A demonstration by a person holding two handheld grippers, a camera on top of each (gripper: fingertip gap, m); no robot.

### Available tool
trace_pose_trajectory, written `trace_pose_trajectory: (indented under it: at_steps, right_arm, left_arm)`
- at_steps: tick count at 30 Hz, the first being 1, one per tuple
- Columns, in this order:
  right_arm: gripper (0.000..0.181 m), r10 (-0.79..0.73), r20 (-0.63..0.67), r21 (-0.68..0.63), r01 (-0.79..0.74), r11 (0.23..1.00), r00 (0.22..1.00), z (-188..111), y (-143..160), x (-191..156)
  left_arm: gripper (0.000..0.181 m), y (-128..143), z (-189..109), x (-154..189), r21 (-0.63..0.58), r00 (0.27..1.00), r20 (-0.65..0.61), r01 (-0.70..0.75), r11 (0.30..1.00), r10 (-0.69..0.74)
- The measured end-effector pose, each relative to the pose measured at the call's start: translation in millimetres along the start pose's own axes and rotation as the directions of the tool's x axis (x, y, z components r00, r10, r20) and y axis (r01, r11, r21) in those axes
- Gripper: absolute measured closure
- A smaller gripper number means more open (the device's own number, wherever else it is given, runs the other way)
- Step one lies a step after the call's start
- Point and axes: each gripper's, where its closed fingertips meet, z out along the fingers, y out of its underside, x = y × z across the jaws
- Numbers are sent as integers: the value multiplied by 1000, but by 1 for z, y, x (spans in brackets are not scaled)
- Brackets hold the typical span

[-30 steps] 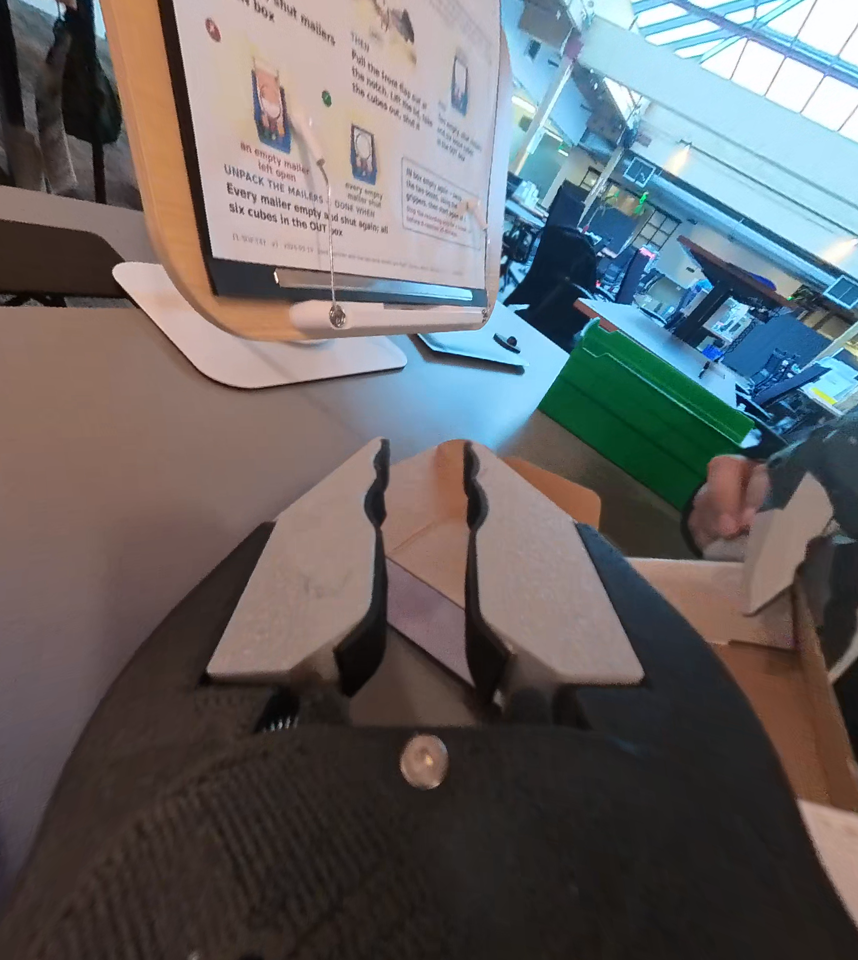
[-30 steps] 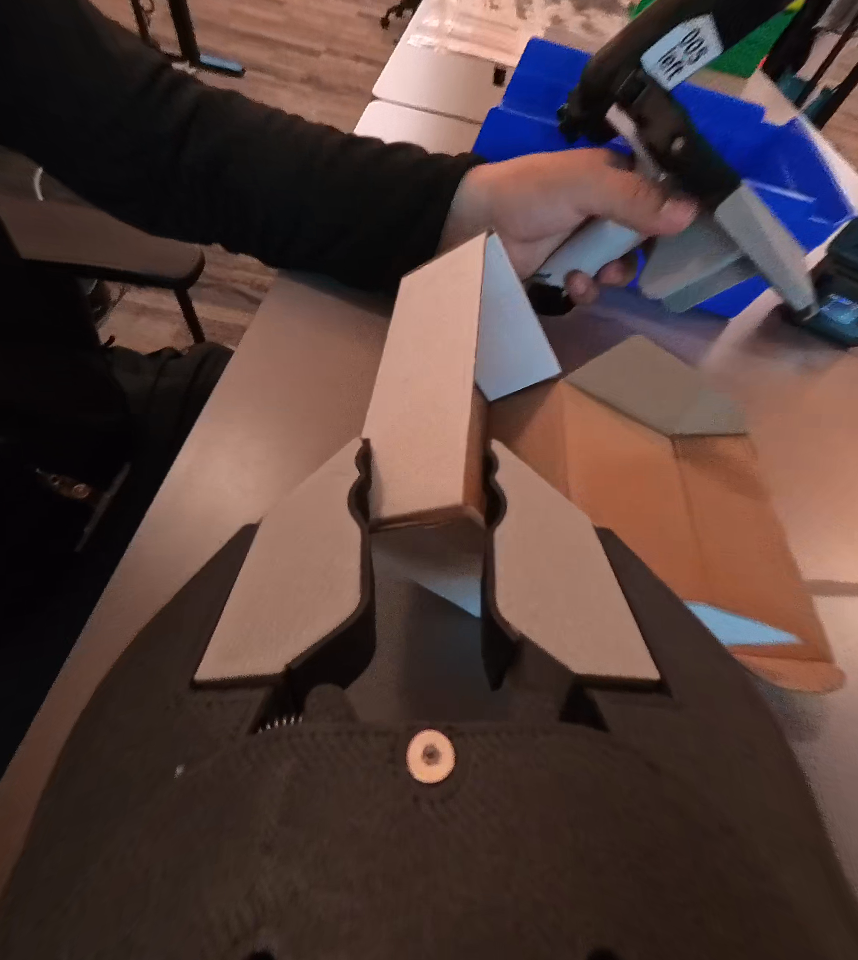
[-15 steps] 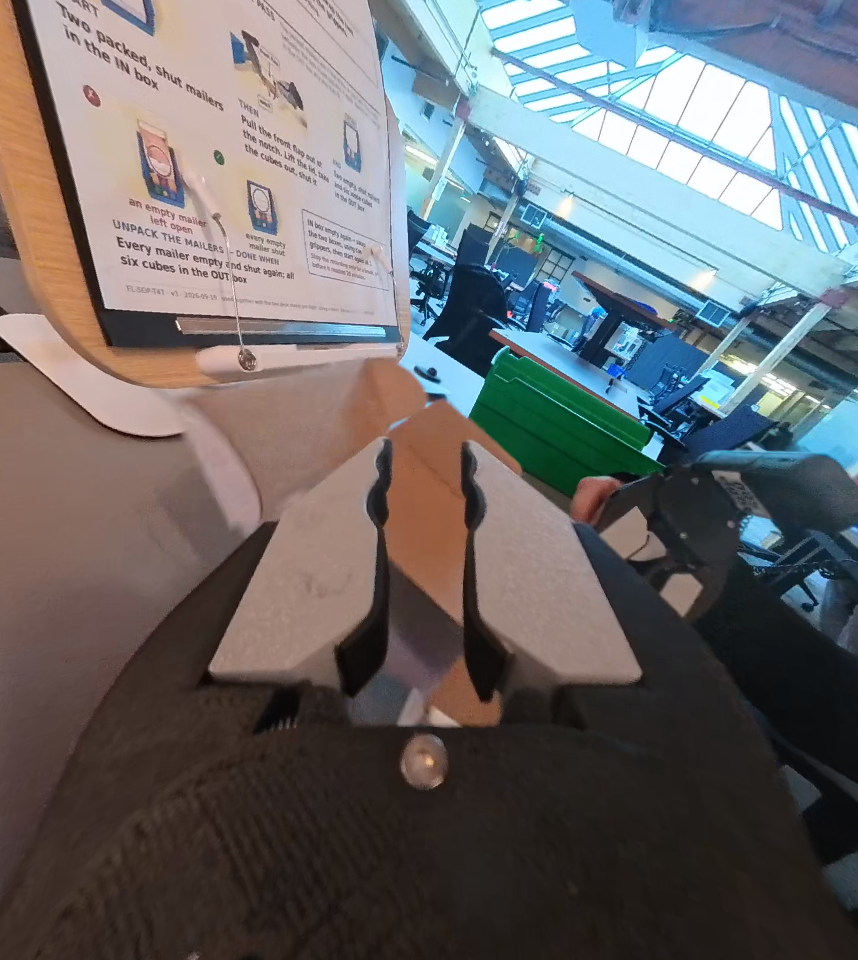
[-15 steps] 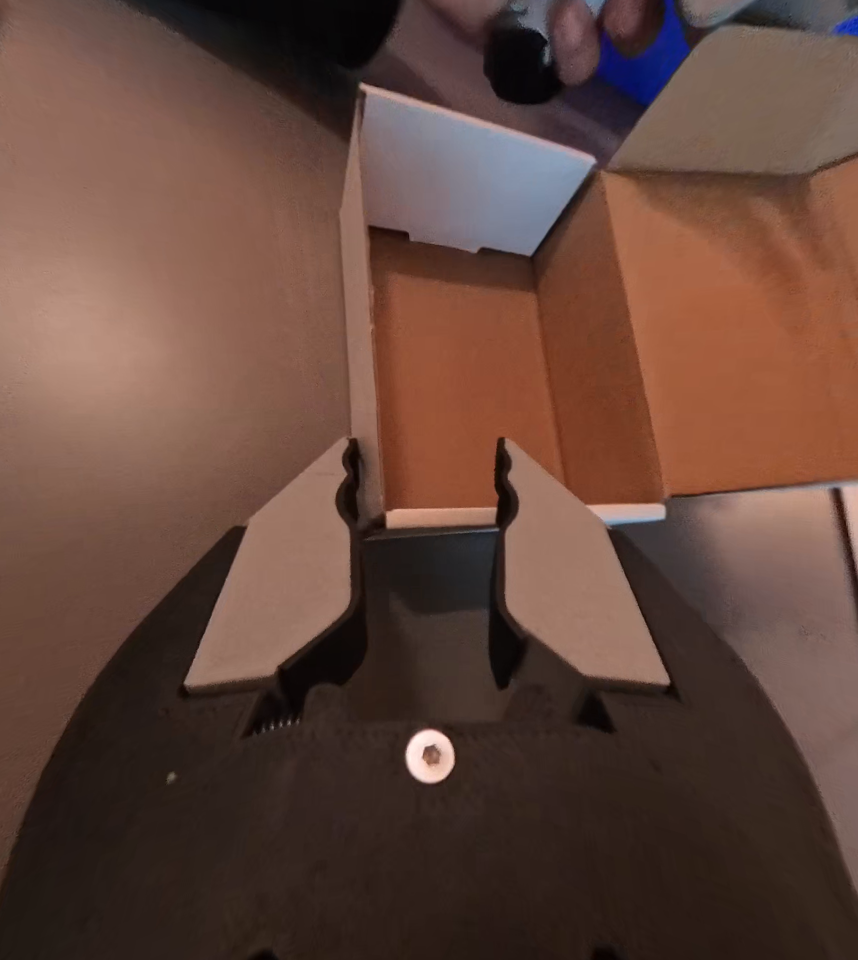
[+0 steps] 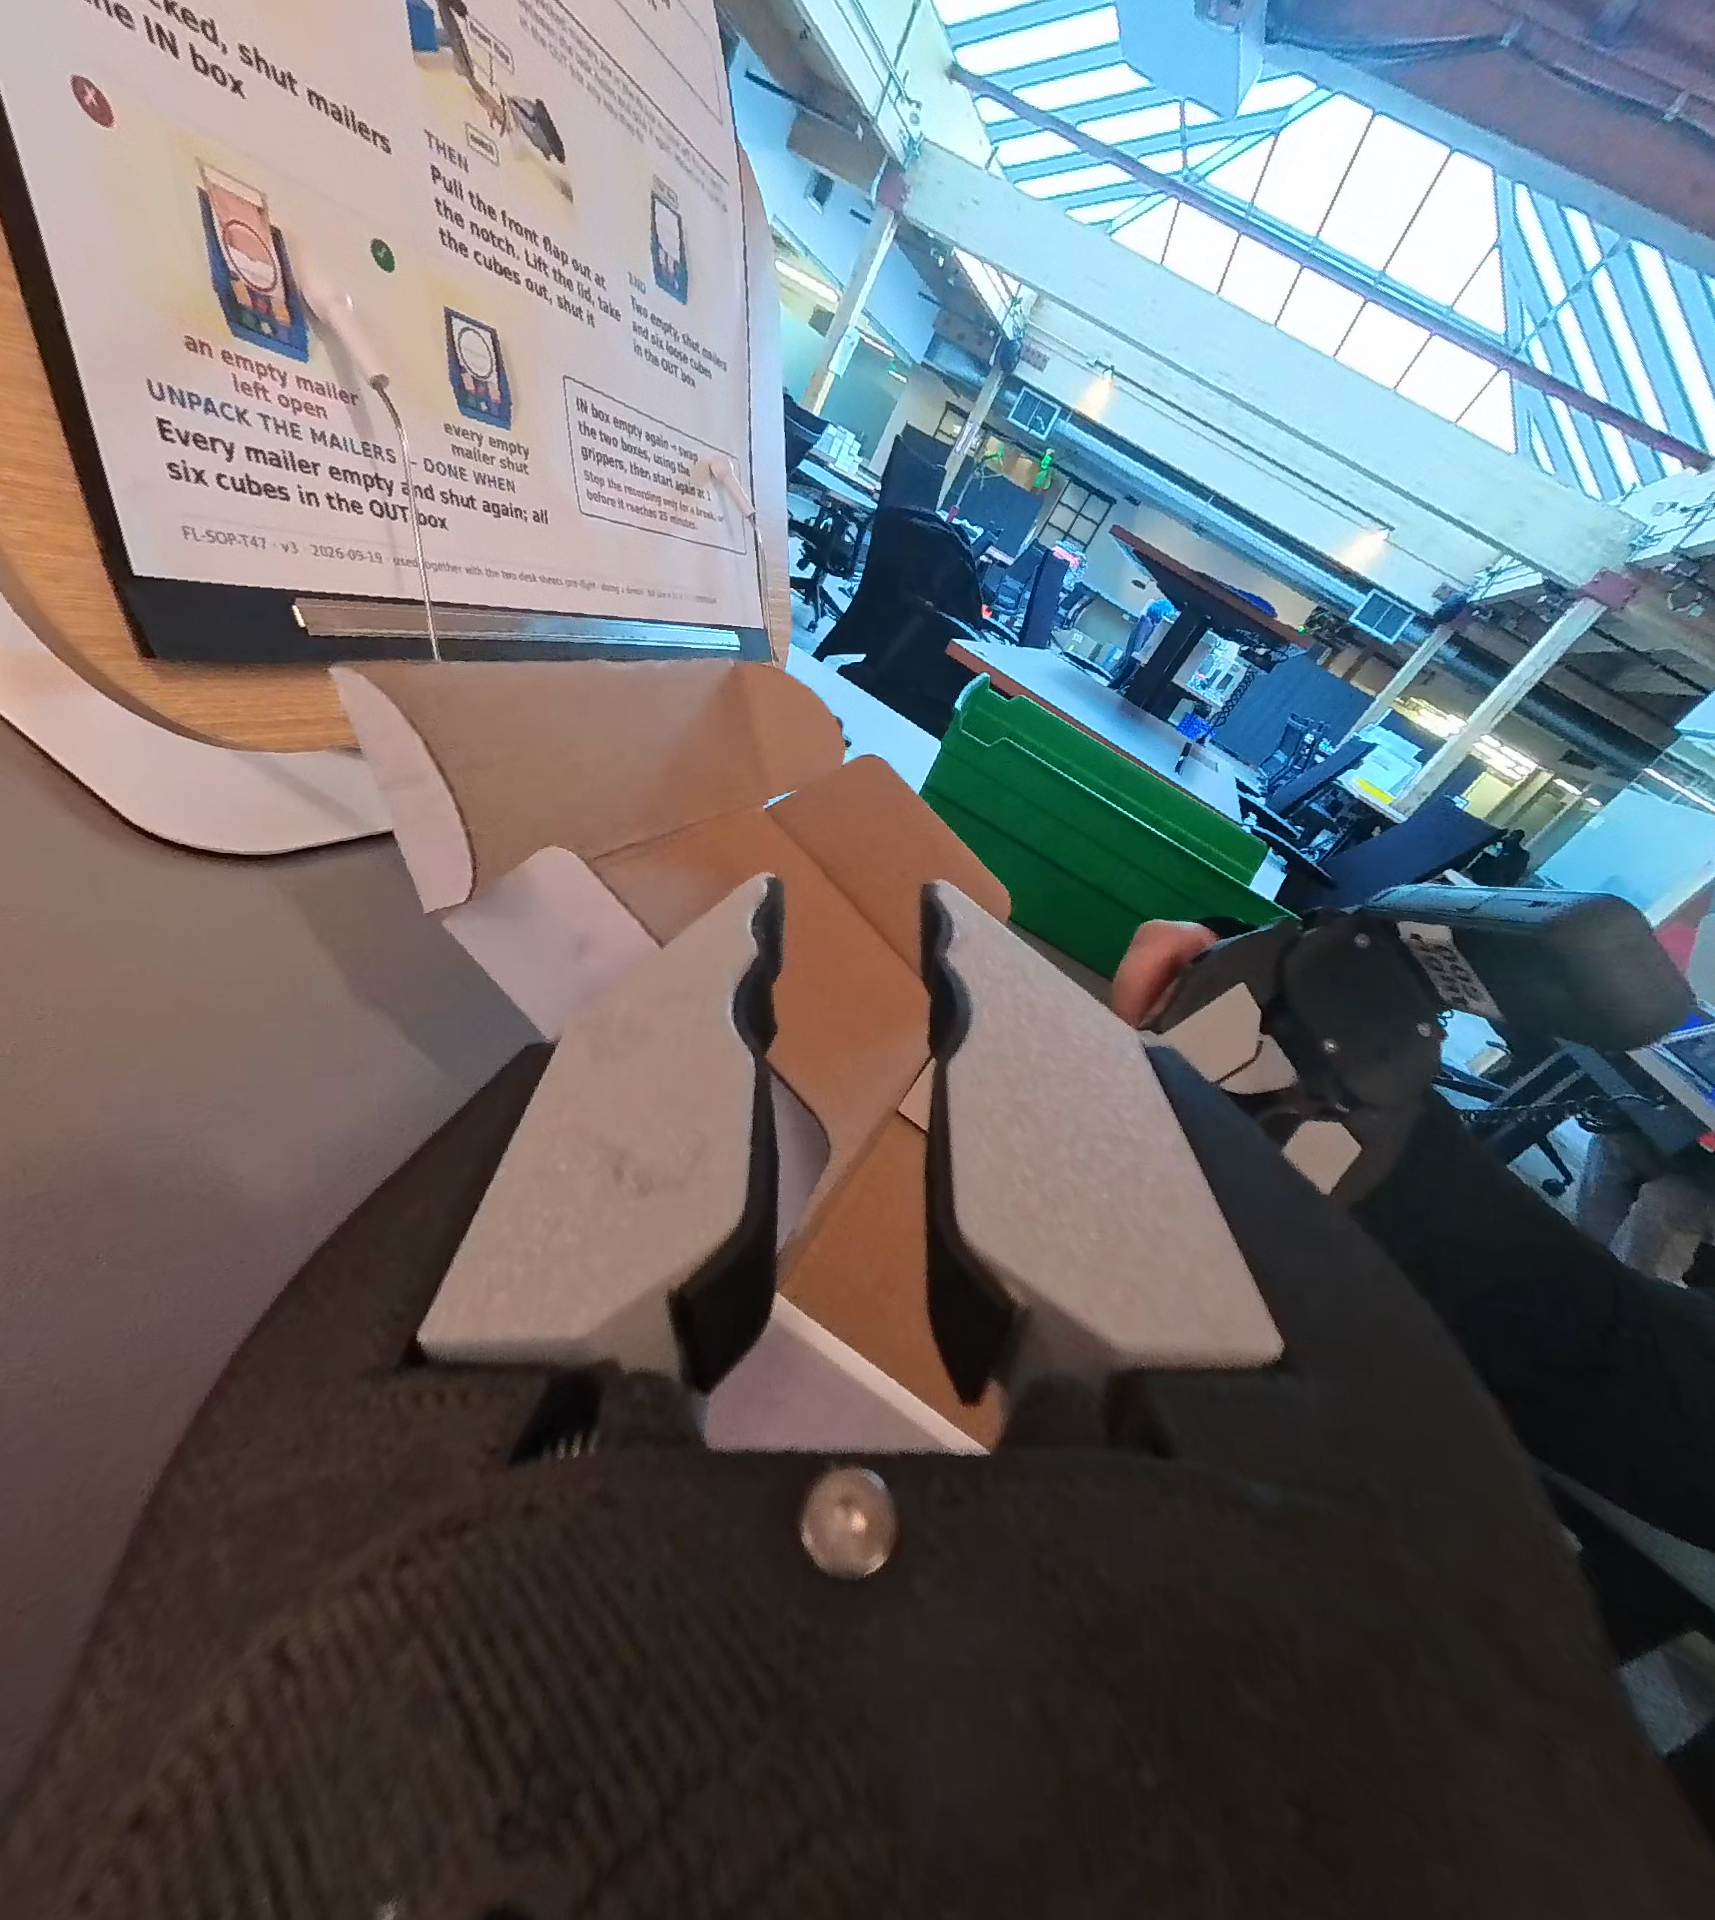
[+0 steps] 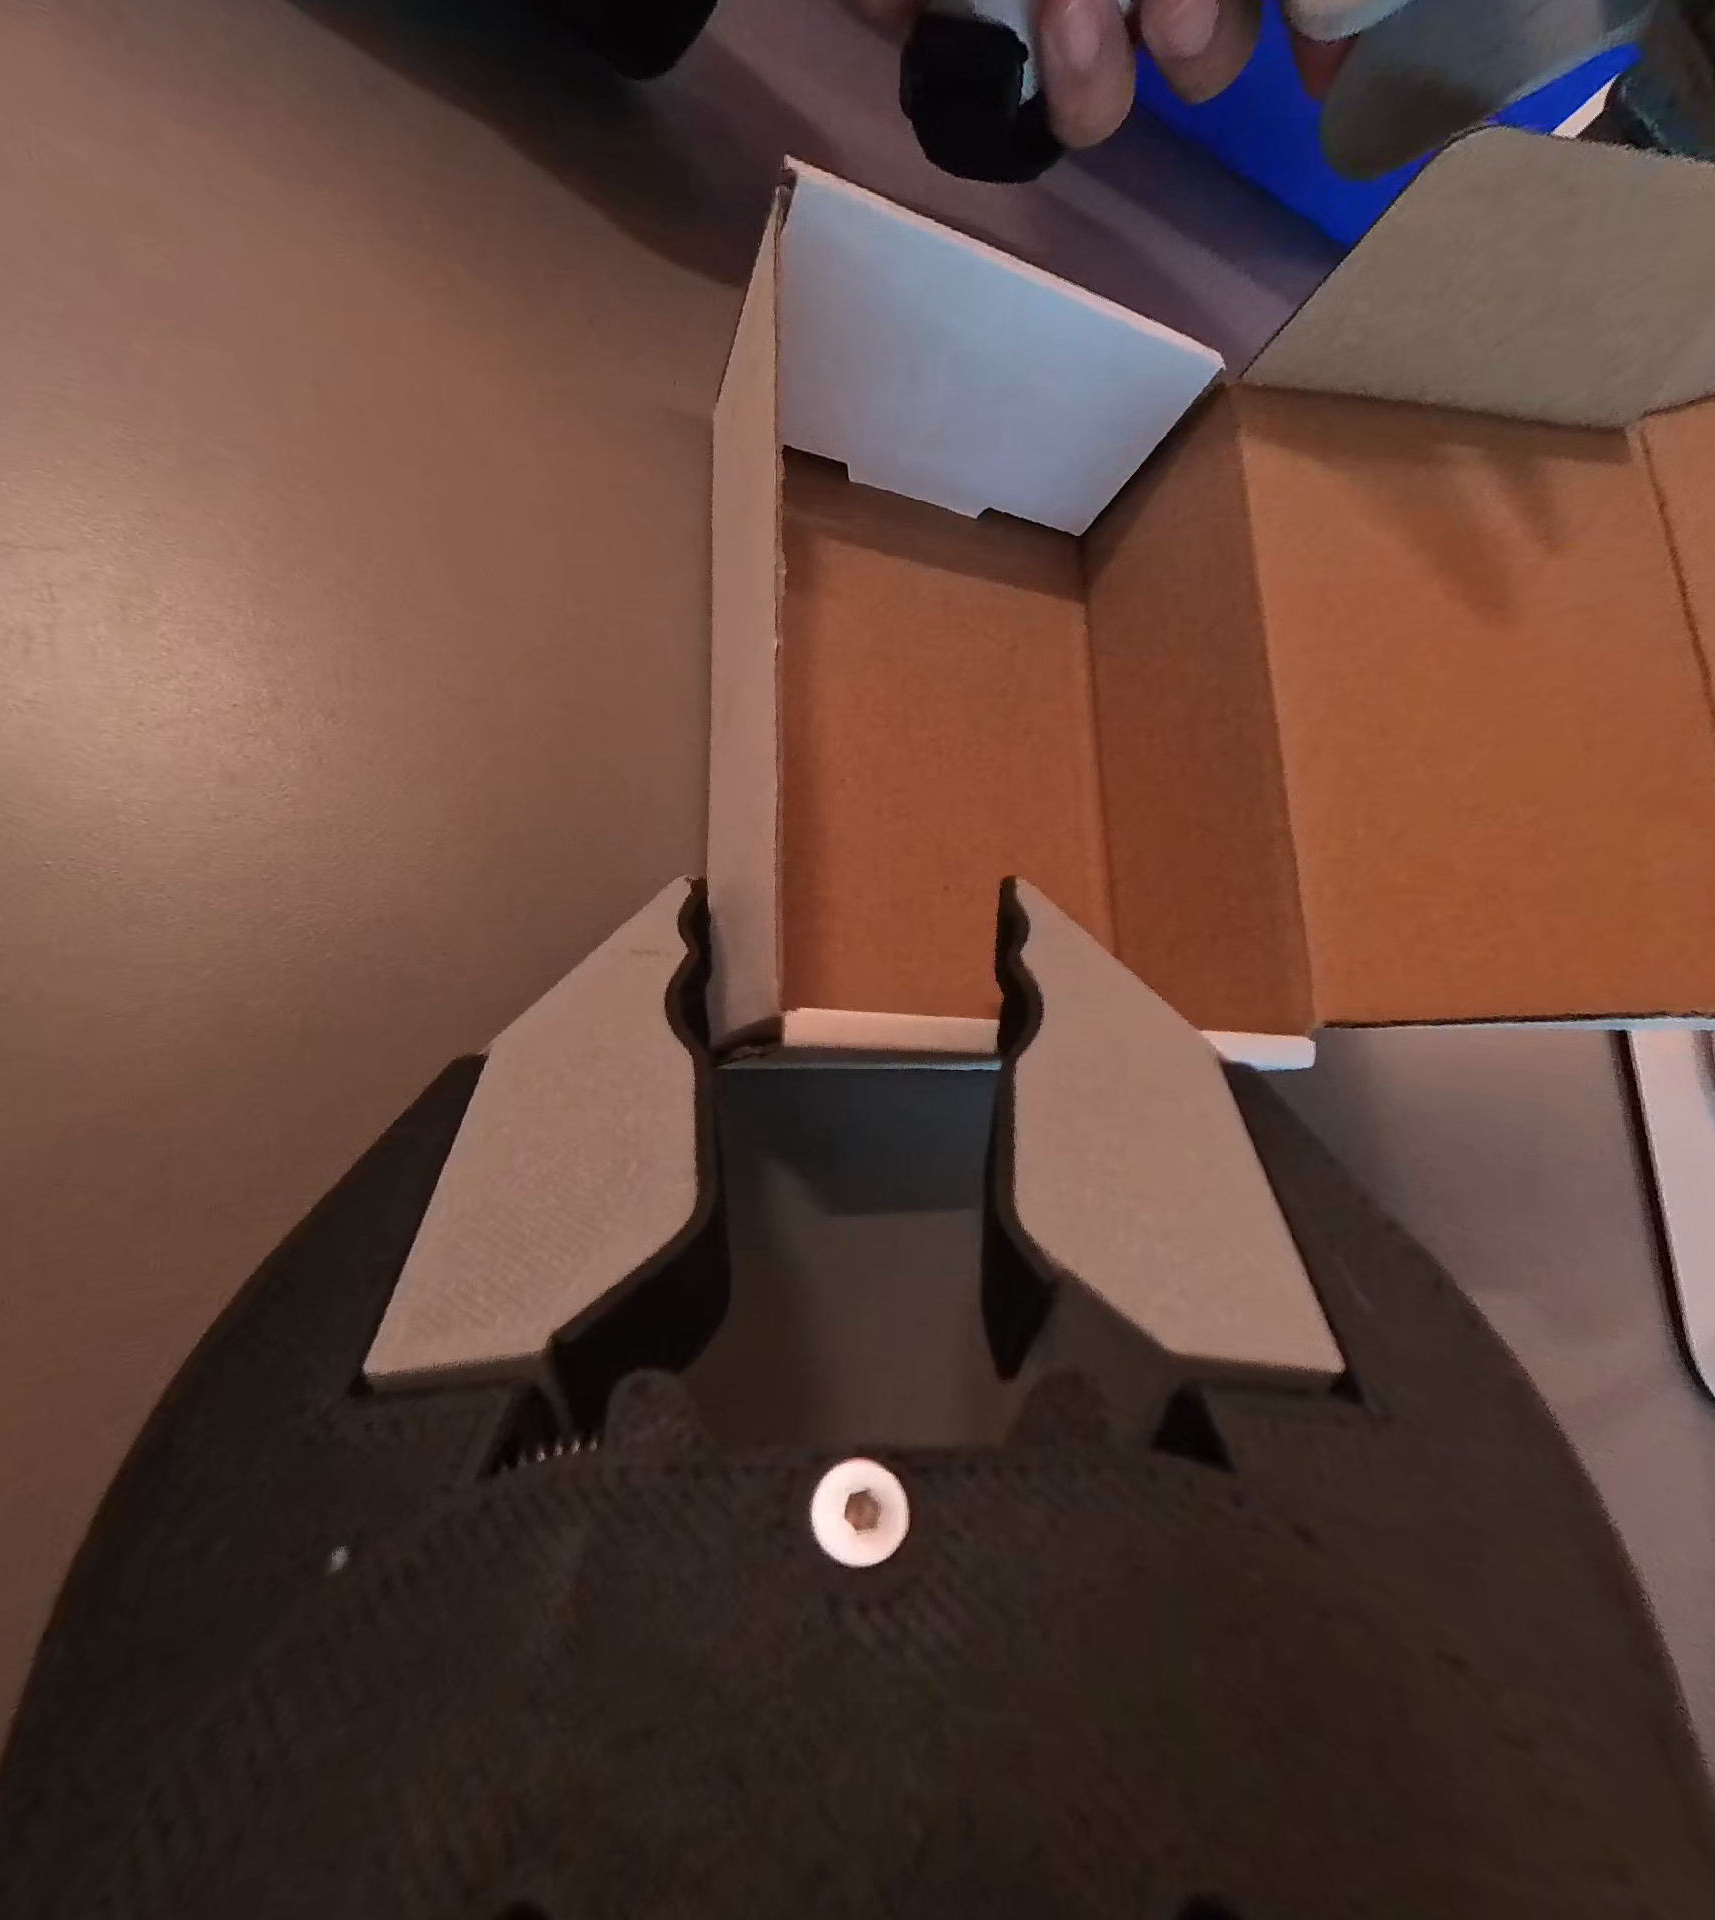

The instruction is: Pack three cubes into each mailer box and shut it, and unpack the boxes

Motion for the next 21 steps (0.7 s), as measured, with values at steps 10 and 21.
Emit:
trace_pose_trajectory:
  at_steps: [10, 21]
  right_arm:
    - [127, 13, 5, 79, -13, 997, 1000, -9, -14, 1]
    - [128, 174, -6, 413, -157, 897, 985, -57, -61, 28]
  left_arm:
    - [157, 0, 0, 1, -2, 1000, -7, 8, 1000, -8]
    - [157, -1, 0, 2, 5, 1000, -10, 11, 1000, -10]
